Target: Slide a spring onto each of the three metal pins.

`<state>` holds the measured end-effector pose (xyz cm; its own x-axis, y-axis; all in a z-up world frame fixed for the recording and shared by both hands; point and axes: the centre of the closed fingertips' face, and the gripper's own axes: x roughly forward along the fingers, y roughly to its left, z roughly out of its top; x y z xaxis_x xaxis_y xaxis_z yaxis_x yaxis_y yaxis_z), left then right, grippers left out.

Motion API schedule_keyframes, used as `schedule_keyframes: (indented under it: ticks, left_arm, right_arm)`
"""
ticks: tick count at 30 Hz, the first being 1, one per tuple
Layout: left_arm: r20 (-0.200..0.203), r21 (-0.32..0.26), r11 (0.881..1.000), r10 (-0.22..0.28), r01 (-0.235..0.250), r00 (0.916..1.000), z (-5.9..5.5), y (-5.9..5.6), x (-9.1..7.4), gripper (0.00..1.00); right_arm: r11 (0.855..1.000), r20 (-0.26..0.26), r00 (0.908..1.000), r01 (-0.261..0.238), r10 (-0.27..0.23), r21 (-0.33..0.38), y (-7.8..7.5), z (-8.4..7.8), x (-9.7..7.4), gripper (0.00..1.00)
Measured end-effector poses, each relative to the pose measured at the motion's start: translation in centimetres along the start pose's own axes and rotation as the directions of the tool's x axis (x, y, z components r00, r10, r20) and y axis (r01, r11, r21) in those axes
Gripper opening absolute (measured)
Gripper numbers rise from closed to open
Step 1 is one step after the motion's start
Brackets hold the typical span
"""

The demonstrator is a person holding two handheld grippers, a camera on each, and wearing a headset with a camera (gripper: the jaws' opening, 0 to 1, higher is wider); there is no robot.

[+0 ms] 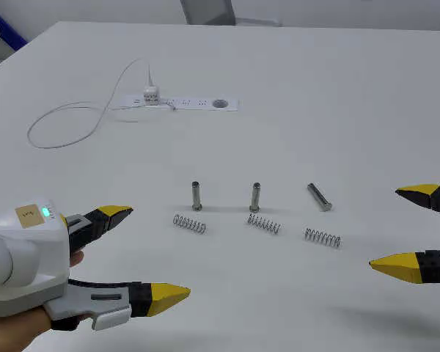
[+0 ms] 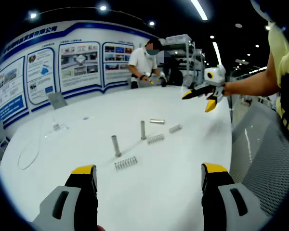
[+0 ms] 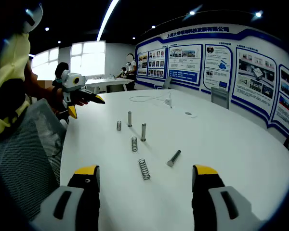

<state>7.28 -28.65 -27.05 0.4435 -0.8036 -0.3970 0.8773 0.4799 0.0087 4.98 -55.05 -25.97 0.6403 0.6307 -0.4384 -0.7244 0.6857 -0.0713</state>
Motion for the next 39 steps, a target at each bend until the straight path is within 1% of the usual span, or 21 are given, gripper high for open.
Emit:
schedule_keyframes:
  ticks: [9, 23, 30, 39]
  left_arm:
    - [0.005, -0.001, 1.000, 0.007, -0.007, 1.0000, 0.22, 0.10, -0.09, 0.91]
    - [0.003, 0.002, 1.000, 0.012, -0.012, 0.9999, 0.20, 0.13, -0.19, 0.90]
    - [0.001, 0.004, 1.000, 0.009, -0.009, 1.0000, 0.10, 0.11, -0.12, 0.90]
    - [0.001, 0.008, 1.000, 0.006, -0.006, 1.0000, 0.27, 0.01, -0.13, 0.90]
  right_arm:
    - [1.000, -0.001, 1.0000, 0.003, -0.003, 0.000, -0.02, 0.12, 0.13, 0.79]
    - [1.000, -0.005, 1.0000, 0.006, -0.006, 0.003, -0.01, 0.30, 0.33, 0.77]
    - [1.000, -0.009, 0.9999, 0.008, -0.008, 0.006, -0.18, 0.24, 0.21, 0.76]
    - [1.000, -0.012, 0.9998, 0.017, -0.017, 0.009, -0.51, 0.50, 0.28, 0.75]
